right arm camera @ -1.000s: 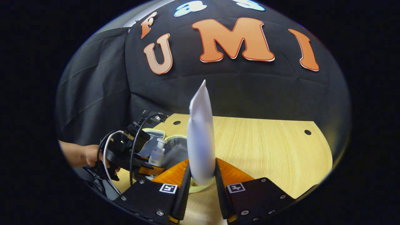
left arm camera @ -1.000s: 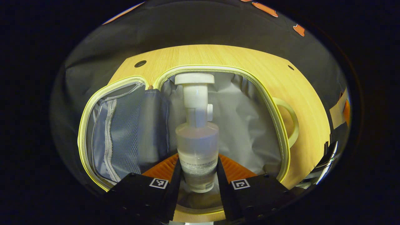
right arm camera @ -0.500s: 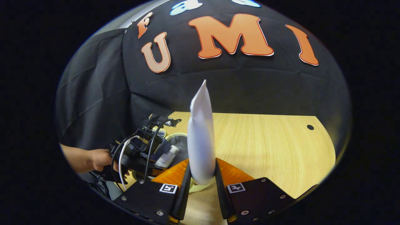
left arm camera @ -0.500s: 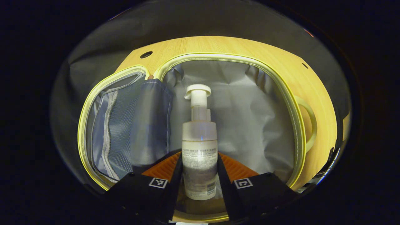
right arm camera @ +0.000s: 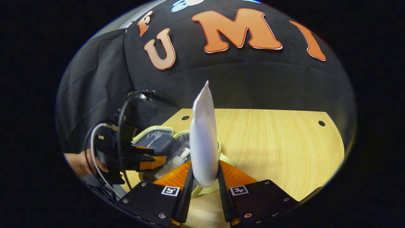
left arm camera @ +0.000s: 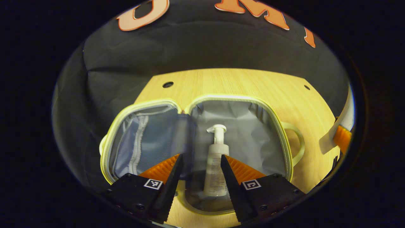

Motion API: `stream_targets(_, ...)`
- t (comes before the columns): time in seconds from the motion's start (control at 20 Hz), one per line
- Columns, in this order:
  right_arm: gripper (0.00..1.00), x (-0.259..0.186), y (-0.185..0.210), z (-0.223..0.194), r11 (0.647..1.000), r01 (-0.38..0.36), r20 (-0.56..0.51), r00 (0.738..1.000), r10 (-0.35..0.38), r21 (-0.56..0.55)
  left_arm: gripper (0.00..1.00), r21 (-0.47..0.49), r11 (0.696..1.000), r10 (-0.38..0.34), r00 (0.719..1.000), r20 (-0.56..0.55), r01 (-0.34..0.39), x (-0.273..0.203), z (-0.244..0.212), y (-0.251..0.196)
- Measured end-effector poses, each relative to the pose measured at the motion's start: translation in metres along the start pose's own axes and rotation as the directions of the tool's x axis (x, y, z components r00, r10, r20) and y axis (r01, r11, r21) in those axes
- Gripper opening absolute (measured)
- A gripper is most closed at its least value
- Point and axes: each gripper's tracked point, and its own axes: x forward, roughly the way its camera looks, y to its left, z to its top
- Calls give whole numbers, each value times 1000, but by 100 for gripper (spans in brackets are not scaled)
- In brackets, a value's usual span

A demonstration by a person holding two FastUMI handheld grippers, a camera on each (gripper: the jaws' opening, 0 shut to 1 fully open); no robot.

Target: First open the suitcase, pack the skin care products into it, and then close the suitcase.

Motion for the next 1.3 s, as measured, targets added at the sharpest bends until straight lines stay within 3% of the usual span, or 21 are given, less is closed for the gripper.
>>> stream_targets(0.05,43,2,4,-2,1000,-6,-7,1000,6,3,76,-8,1000,0,1000,25,0,-8,5,4)
stream_targets(0.25,43,13,20,-18,999,-32,-51,998,33,19,76,-32,999,46,994,96,-43,-30,13,37)
stream_targets(0.3,39,16,23,-22,999,-35,-62,997,36,25,76,-35,998,60,992,112,-57,-33,13,45)
stream_targets(0.4,43,22,29,-32,999,-36,-89,995,40,40,76,-51,994,107,982,158,-100,-45,17,69)
stream_targets(0.6,39,37,34,-51,997,-21,-154,988,32,77,76,-127,971,228,942,245,-202,-72,29,128)
stream_targets(0.65,43,41,35,-56,996,-14,-170,985,28,84,76,-145,966,247,936,250,-216,-76,28,141)
stream_targets(0.95,43,65,51,-80,986,7,-249,968,36,168,76,-218,935,326,917,228,-278,-87,7,206)
stream_targets(1.3,43,91,54,-101,970,66,-377,926,28,234,76,-255,919,349,920,177,-300,-81,-17,241)
